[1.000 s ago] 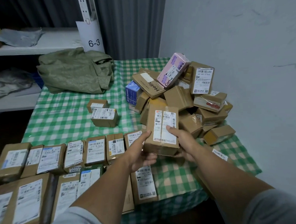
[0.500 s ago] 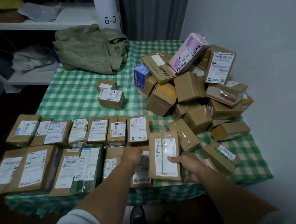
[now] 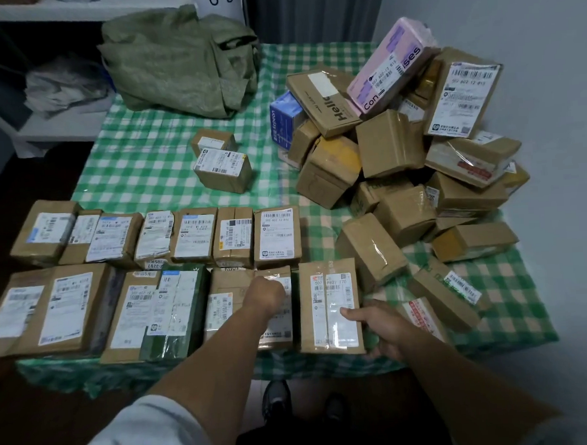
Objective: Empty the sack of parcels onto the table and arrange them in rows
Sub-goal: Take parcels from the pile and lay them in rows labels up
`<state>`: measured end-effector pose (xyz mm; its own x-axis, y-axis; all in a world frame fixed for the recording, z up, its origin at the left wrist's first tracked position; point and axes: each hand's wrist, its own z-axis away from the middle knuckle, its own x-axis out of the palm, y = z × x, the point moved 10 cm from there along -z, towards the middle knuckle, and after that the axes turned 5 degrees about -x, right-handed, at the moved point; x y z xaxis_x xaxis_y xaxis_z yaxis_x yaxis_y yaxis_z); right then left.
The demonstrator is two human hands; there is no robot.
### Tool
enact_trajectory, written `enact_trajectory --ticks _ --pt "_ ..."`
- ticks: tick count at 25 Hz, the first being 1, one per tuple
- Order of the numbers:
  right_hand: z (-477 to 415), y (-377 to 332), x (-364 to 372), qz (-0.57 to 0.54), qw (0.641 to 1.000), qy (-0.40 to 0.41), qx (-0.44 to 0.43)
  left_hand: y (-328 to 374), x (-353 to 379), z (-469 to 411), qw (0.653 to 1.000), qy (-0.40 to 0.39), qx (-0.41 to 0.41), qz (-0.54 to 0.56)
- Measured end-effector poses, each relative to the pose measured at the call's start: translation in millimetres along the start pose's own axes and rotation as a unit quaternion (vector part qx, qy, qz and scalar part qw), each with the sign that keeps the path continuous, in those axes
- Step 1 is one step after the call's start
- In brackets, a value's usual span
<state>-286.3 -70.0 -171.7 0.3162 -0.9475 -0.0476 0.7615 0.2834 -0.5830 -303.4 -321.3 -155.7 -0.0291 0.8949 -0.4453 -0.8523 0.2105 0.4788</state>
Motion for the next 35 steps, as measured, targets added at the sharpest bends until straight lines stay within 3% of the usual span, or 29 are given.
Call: enact_trajectory --ticks 6,9,15,17,20,25,35 --pt "-11 7 1 -0.013 0.999 0.031 0.019 -4 -2 -2 1.000 0.002 -0.004 -0.002" --pt "-9 9 -2 0.014 0.998 0.048 0.032 -7 -11 -2 0.999 0.041 -0.011 0.026" --pt "-7 -14 -8 0.004 0.991 0.130 -0.033 -12 -4 -8 0.999 0.018 -0.017 0.038" --pt "-5 -25 -5 0.112 0.978 0.169 -0.053 -13 -2 -6 0.999 0.009 -0.023 0.036" --pt "0 -39 6 0.295 0.924 0.235 -0.057 -16 -3 -7 0.999 0.009 -0.027 0.034" --pt "2 -54 30 0.332 0.904 0.259 -0.078 -16 -9 -11 0.999 0.006 -0.017 0.027" --pt "0 -52 37 0.343 0.901 0.258 -0.064 -14 -8 -13 0.997 -0.025 0.028 0.061"
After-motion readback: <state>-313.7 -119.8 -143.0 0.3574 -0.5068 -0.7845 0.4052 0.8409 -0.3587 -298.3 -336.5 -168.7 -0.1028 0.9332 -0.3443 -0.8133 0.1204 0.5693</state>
